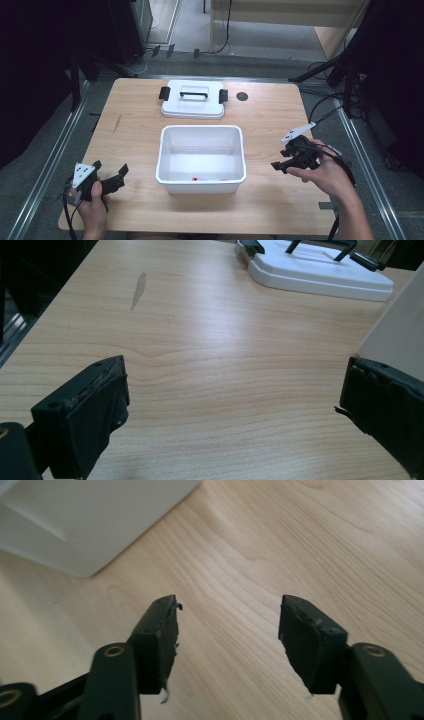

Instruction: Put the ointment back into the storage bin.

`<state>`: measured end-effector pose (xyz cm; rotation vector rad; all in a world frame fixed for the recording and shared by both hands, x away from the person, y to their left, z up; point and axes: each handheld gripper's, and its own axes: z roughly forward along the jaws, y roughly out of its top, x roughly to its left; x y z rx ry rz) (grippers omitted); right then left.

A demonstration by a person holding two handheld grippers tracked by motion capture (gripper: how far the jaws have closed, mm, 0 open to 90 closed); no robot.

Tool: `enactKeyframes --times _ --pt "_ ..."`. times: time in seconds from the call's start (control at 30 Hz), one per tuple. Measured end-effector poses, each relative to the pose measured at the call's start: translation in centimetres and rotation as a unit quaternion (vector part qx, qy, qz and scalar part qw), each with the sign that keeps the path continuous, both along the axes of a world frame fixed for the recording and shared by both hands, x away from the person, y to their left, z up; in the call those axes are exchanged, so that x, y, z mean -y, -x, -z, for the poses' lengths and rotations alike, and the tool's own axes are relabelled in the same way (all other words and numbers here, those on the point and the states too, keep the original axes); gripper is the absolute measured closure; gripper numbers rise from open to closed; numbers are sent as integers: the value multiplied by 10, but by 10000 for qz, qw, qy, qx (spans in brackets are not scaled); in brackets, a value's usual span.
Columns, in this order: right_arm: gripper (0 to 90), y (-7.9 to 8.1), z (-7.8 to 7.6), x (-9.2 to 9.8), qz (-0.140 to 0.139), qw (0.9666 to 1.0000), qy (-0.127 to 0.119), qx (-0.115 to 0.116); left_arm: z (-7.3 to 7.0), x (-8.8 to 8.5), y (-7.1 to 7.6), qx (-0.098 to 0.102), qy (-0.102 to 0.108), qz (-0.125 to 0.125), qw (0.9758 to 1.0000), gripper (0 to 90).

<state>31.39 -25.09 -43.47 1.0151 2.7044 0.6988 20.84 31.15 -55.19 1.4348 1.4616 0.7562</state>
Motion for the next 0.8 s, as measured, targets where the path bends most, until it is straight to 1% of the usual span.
enactKeyframes --times 0.03,0.07,0.1,0.13,0.17,0.2,0.23,0.27,0.33,0.4,0.43,0.47,0.5,0.53,0.6,0.63,0.67,0.7,0.73,0.77,0.8 --pt "358 1 4 3 98 9999 -53 40 0 0 0 0 0 0 10000 3" --pt "358 1 4 3 98 9999 -53 40 0 0 0 1 -3 -1 10000 3" --pt "298 4 14 10 382 9989 -208 154 0 0 0 0 -11 -2 10000 3" --pt "298 4 14 10 382 9989 -208 154 0 0 0 0 -11 -2 10000 3" --pt "269 6 19 13 492 9981 -277 261 0 0 0 3 -16 -4 10000 3" --pt "239 9 24 15 624 9967 -329 392 0 0 0 2 -18 -4 10000 3" --pt "190 13 33 20 915 9930 -466 583 0 0 0 3 -18 -1 10000 3" --pt "190 13 33 20 915 9930 -466 583 0 0 0 5 -16 -1 10000 3" --pt "133 17 43 26 1116 9896 -610 678 0 0 0 -1 -21 -3 10000 3" --pt "129 20 52 32 1330 9858 -757 694 0 0 0 -1 -28 -3 10000 3" --pt "113 24 60 39 1582 9802 -888 797 0 0 0 3 -29 -10 10000 3" --pt "113 24 60 39 1582 9802 -888 797 0 0 0 3 -29 -10 10000 3" --pt "75 27 66 46 1774 9748 -1060 844 0 0 0 3 -29 -11 10000 3" --pt "75 27 66 46 1774 9748 -1060 844 0 0 0 3 -27 -4 10000 3" --pt "46 32 72 55 1936 9690 -1255 882 0 0 0 9 -36 -7 10000 3" --pt "30 34 76 59 2016 9663 -1312 915 0 0 0 9 -41 -3 10000 3" --pt "21 38 82 67 2147 9616 -1391 989 0 0 0 8 -46 -5 10000 3" --pt "18 41 86 70 2215 9593 -1420 1023 0 0 0 8 -46 -5 10000 3" --pt "18 41 86 70 2215 9593 -1420 1023 0 0 0 9 -47 -2 10000 3" --pt "17 43 89 74 2267 9572 -1455 1058 0 0 0 9 -45 -4 10000 3" --pt "3 49 95 81 2358 9537 -1478 1137 0 0 0 5 -44 -5 10000 3"
